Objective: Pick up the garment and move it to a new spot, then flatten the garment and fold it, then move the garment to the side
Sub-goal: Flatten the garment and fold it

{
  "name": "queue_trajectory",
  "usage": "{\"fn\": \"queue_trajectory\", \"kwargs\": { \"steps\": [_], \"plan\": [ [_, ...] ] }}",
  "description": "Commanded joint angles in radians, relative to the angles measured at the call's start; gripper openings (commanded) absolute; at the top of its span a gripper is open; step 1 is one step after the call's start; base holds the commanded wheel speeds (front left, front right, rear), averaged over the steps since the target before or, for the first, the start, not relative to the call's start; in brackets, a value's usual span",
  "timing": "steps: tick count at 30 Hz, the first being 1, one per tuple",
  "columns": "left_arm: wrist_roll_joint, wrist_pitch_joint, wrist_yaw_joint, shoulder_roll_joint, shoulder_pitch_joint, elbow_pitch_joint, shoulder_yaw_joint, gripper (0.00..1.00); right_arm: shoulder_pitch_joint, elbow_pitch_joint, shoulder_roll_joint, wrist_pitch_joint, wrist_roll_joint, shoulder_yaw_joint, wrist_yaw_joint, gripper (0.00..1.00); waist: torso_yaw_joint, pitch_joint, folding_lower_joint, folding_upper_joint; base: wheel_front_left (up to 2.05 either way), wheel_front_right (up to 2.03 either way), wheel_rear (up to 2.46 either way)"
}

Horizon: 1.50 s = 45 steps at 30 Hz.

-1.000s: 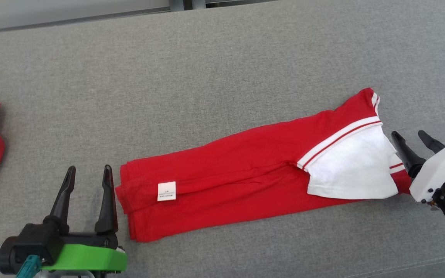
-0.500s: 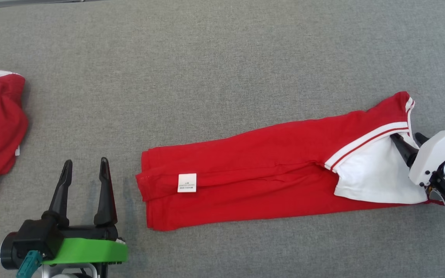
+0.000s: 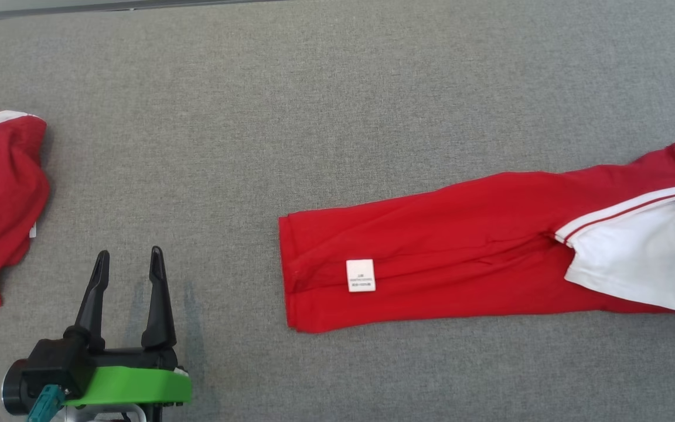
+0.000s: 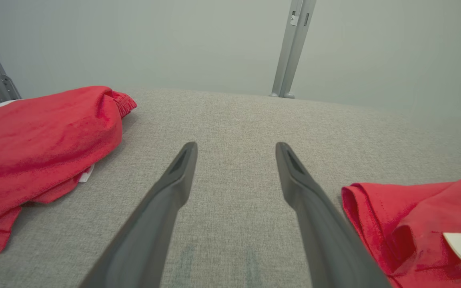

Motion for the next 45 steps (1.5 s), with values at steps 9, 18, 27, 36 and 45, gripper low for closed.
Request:
{"fn": "queue_trajectory", "kwargs": {
  "steps": [9, 18, 27, 36, 45],
  "plan": [
    [0.041, -0.003, -0.053, -0.046, 0.046, 0.044, 0.053, 1.0, 0.073, 0.037, -0.119, 0.033, 0.004, -0.142, -0.002, 0.0, 0.0, -0.043, 0.0, 0.0, 0.0, 0.0, 0.0],
    [0.081, -0.003, -0.088, -0.1, 0.071, 0.06, 0.093, 1.0, 0.244, -0.373, -0.115, 0.188, 0.131, -0.142, -0.001, 0.0, 0.017, -0.106, 0.0, 0.0, 0.0, 0.0, 0.0],
    [0.111, -0.003, -0.144, -0.122, 0.075, 0.095, 0.084, 1.0, 0.278, -0.731, 0.112, 0.294, 0.029, 0.023, -0.001, 0.0, -0.009, -0.129, 0.0, 0.0, 0.0, 0.0, 0.0],
    [0.123, -0.003, -0.168, -0.131, 0.025, 0.121, 0.064, 1.0, 0.151, -0.533, 0.39, 0.196, -0.217, 0.208, -0.001, 0.0, -0.003, -0.105, 0.0, 0.0, 0.0, 0.0, 0.0],
    [0.114, -0.003, -0.174, -0.137, 0.008, 0.144, 0.05, 1.0, 0.079, -0.361, 0.446, 0.104, -0.283, 0.331, -0.001, 0.0, 0.01, -0.092, 0.0, 0.0, 0.0, 0.0, 0.0]
  ]
}}
